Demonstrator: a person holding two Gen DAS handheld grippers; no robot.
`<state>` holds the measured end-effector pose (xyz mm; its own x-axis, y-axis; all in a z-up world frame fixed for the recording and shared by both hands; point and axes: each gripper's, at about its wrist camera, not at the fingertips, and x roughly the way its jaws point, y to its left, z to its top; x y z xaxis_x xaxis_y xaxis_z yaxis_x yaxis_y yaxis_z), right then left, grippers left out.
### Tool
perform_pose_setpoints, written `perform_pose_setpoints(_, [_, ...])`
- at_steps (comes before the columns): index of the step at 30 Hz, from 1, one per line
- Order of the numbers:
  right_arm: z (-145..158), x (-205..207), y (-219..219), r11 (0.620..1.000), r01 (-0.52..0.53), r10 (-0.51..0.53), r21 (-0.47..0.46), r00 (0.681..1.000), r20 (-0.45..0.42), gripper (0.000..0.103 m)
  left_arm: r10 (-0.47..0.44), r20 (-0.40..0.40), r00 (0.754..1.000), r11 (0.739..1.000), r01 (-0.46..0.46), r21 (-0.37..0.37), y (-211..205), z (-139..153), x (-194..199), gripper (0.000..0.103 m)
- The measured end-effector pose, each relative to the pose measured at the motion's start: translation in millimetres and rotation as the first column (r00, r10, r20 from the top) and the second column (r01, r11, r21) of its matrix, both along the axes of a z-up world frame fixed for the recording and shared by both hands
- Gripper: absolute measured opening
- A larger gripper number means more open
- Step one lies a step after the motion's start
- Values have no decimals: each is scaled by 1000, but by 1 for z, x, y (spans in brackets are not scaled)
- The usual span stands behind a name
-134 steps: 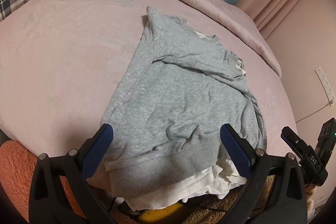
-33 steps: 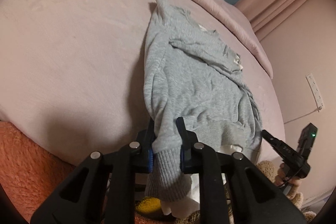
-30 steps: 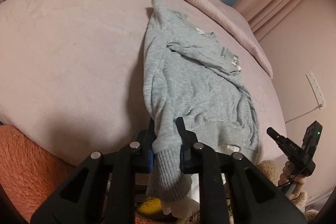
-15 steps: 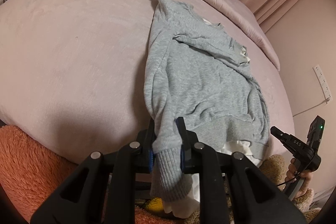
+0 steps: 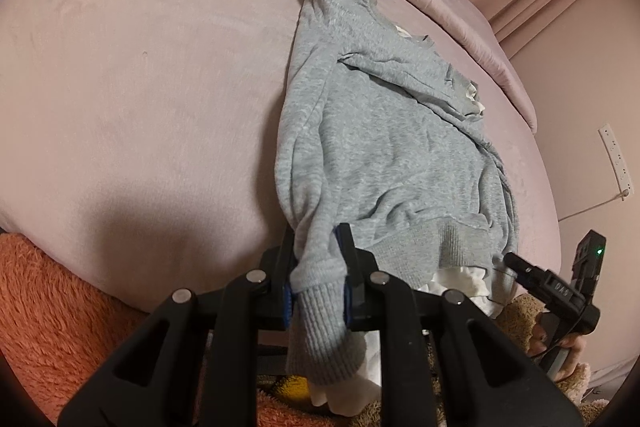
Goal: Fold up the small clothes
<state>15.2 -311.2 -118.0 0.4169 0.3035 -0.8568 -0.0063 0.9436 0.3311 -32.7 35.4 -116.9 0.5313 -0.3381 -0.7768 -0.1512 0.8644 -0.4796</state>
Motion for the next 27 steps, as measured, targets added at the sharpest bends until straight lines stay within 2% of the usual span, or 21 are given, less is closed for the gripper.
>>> perform_pose_setpoints(3, [-3,-4,9,999,-13,14,-33,1000,23,82,0,-4,1000,1000,0,-4,0,-1,1,18])
perform_pose_setpoints(5, [-3,-4,12,999,-23,24,-23,999,33,82,-1,-6,1000,1000,1,-5,0,-2,2,18])
perform_pose_setpoints(6, [-3,-4,13,1000,-28,28,-8,999,36,78,-1,-8,1000,1000,1,-6,0,-3,2,18])
perform_pose_setpoints(7, [-3,-3,15,999,-34,35,-8,999,41,67,-1,-8,1000,1000,1,-8,1,-3,2,18])
perform_pose_setpoints(8, [-3,-3,19,999,-42,44,-27,998,51,61,-1,-8,1000,1000,0,-11,1,-3,1,18])
perform_pose_setpoints(10, [-4,-4,24,995,-48,54,-93,996,71,41,-2,-7,1000,1000,1,-16,2,-4,1,18])
perform_pose_setpoints(12, [-2,-6,26,995,-74,79,-61,993,85,29,-2,-6,1000,1000,2,-22,3,-4,1,18])
perform_pose_setpoints(23, [20,-12,13,996,-57,48,73,991,125,27,-8,-8,1000,999,7,-35,5,-3,0,18])
perform_pose_setpoints(27, [17,-9,14,996,-53,45,67,993,110,27,-11,-17,1000,1000,11,-11,4,-5,0,22])
